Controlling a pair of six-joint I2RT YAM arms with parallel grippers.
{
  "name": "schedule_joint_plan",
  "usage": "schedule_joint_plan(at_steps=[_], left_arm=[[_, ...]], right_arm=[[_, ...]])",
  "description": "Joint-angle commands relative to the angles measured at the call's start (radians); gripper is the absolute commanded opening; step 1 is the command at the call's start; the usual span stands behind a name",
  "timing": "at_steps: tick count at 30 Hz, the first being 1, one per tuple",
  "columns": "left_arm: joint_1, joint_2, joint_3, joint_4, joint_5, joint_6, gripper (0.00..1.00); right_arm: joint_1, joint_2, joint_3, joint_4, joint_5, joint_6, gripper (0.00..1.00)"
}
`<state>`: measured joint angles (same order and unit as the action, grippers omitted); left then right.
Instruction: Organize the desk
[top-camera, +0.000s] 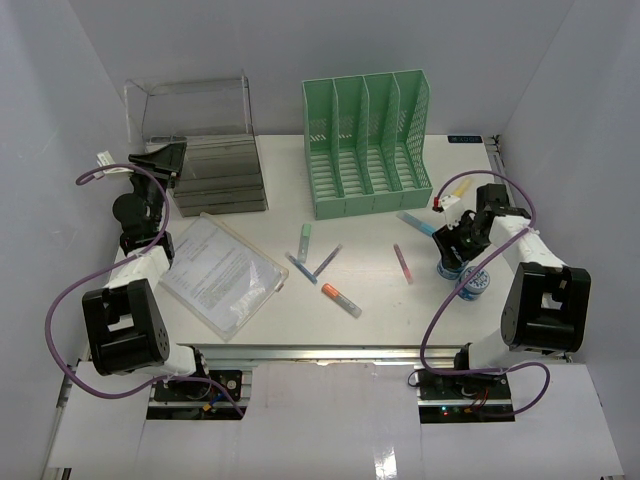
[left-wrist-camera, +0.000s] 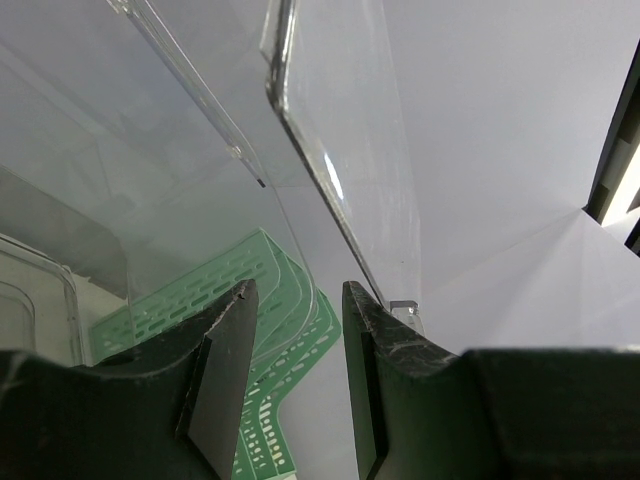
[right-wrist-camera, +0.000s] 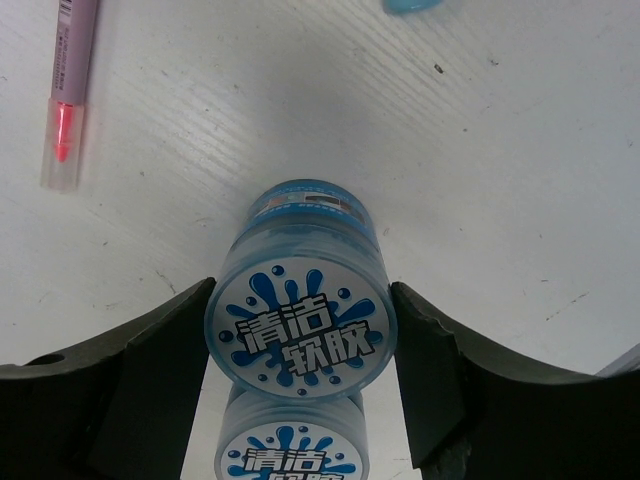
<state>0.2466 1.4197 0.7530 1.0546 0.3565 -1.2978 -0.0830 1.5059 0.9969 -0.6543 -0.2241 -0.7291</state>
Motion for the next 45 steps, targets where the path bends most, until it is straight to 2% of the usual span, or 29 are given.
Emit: schedule_joint_plan(at_steps=[1,4,8,11,13,15,22,29,30,34,36,41,45], left_arm=[[0.005,-0.009,0.052,0.021,0.013,-0.026,0.50],[0.005,-0.004,0.064,0.012,0.020,-0.046,0.49],[0.005,-0.004,0.080,-0.002,0.021,-0.073,0.49],[0.005,-0.013,0.096,-0.027,0.022,-0.080,0.48],[0.005,-0.019,0.106,-0.049,0.021,-0.082,0.48],[0.005,-0.025,0.118,-0.072,0.021,-0.087,0.48],[0.005,-0.033,0.149,-0.126,0.016,-0.112,0.49],[0.005,-0.028,0.166,-0.154,0.013,-0.124,0.48],[0.005,-0.027,0.176,-0.163,0.016,-0.123,0.48],[0.003,-0.028,0.198,-0.177,0.019,-0.121,0.48],[0.005,-0.030,0.203,-0.174,0.021,-0.123,0.48],[0.004,-0.032,0.210,-0.173,0.024,-0.123,0.49],[0.005,-0.024,0.212,-0.167,0.035,-0.127,0.49]], right_arm=[[0.030,-0.051,0.097,-0.038,-0.059,-0.057,0.17],[0.134,-0.076,0.175,-0.100,-0.080,-0.101,0.08],[0.318,-0.092,0.293,-0.138,-0.045,-0.186,0.08],[0.544,-0.075,0.367,-0.128,-0.003,-0.247,0.08],[0.638,-0.038,0.428,-0.105,0.051,-0.290,0.08],[0.783,0.013,0.500,-0.075,0.096,-0.333,0.08],[1.041,0.261,0.785,0.108,0.202,-0.479,0.08],[1.104,0.490,0.973,0.330,0.218,-0.561,0.08],[1.106,0.566,1.031,0.450,0.249,-0.592,0.08],[1.097,0.713,1.152,0.739,0.298,-0.615,0.08],[1.091,0.784,1.230,0.798,0.301,-0.606,0.08],[1.077,0.874,1.219,1.071,0.343,-0.633,0.08],[1.056,0.944,1.288,1.141,0.376,-0.646,0.08]])
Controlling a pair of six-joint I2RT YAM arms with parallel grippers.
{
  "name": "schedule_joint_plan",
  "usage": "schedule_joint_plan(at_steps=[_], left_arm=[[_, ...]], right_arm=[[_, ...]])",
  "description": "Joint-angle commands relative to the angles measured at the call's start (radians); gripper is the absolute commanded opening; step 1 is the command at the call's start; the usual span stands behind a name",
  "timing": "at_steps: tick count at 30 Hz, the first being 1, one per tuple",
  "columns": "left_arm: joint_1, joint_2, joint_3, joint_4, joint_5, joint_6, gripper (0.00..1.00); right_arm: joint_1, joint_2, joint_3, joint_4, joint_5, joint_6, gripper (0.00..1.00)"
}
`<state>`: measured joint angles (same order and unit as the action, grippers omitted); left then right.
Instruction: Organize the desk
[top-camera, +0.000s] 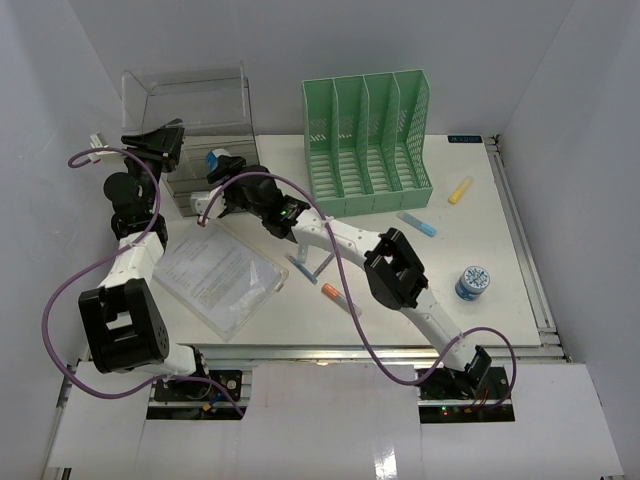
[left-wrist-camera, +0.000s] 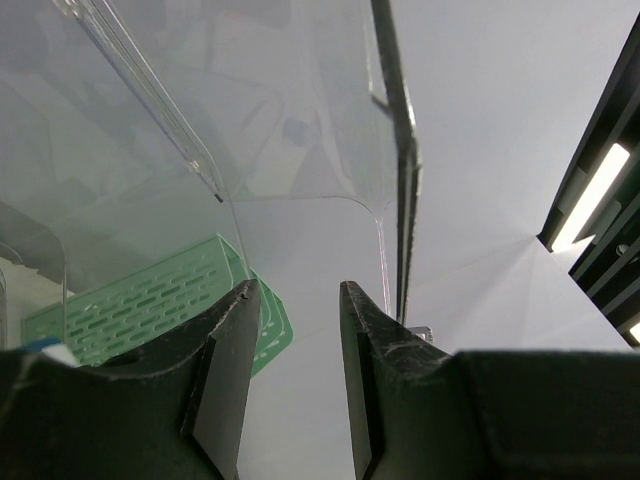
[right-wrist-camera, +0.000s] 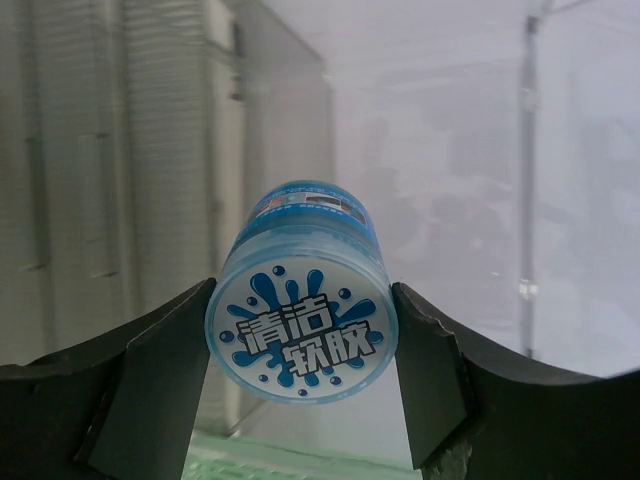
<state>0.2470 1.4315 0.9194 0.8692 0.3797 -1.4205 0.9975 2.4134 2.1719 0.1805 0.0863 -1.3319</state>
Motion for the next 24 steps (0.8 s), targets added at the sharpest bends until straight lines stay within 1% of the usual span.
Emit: schedule_joint_plan(at_steps=[1,3,7,8,9,11,12,14,15,16,19,24], left_arm=[[0.005,-0.036,0.044,0.019,0.012,-0.004,0.48],[0.005,-0.037,0.042,0.021,0.016,-0.003,0.48],[0.004,-0.034,0.037,0.028,0.021,-0.007,0.48],[0.005,-0.034,0.033,0.029,0.021,-0.008,0.48],[0.005,-0.035,0.032,0.029,0.021,-0.008,0.49],[0.005,-0.036,0.032,0.027,0.023,-0.008,0.49],[0.005,-0.036,0.032,0.028,0.024,-0.008,0.49],[0.005,-0.038,0.032,0.026,0.026,-0.008,0.49],[0.005,-0.039,0.033,0.024,0.026,-0.007,0.48],[0.005,-0.038,0.034,0.024,0.026,-0.007,0.48],[0.005,-0.032,0.041,0.024,0.026,-0.014,0.48],[0.005,-0.025,0.045,0.025,0.025,-0.028,0.49]], right_arm=[[-0.032,0.053,0.127,0.325,0.069,-0.044,0.08],[-0.048,0.072,0.152,0.335,0.070,-0.043,0.08],[-0.081,0.090,0.142,0.350,0.058,-0.056,0.08],[-0.088,0.095,0.133,0.352,0.055,-0.065,0.10],[-0.092,0.102,0.127,0.353,0.051,-0.069,0.15],[-0.099,0.110,0.120,0.350,0.042,-0.071,0.33],[-0.098,0.108,0.113,0.346,0.037,-0.071,0.45],[-0.096,0.092,0.097,0.314,0.016,-0.063,0.80],[-0.094,0.079,0.090,0.304,0.010,-0.059,0.93],[-0.091,0.069,0.079,0.299,0.006,-0.059,0.98],[-0.085,0.028,0.043,0.267,-0.007,-0.046,0.96],[-0.067,-0.094,-0.055,0.214,-0.046,-0.008,0.95]])
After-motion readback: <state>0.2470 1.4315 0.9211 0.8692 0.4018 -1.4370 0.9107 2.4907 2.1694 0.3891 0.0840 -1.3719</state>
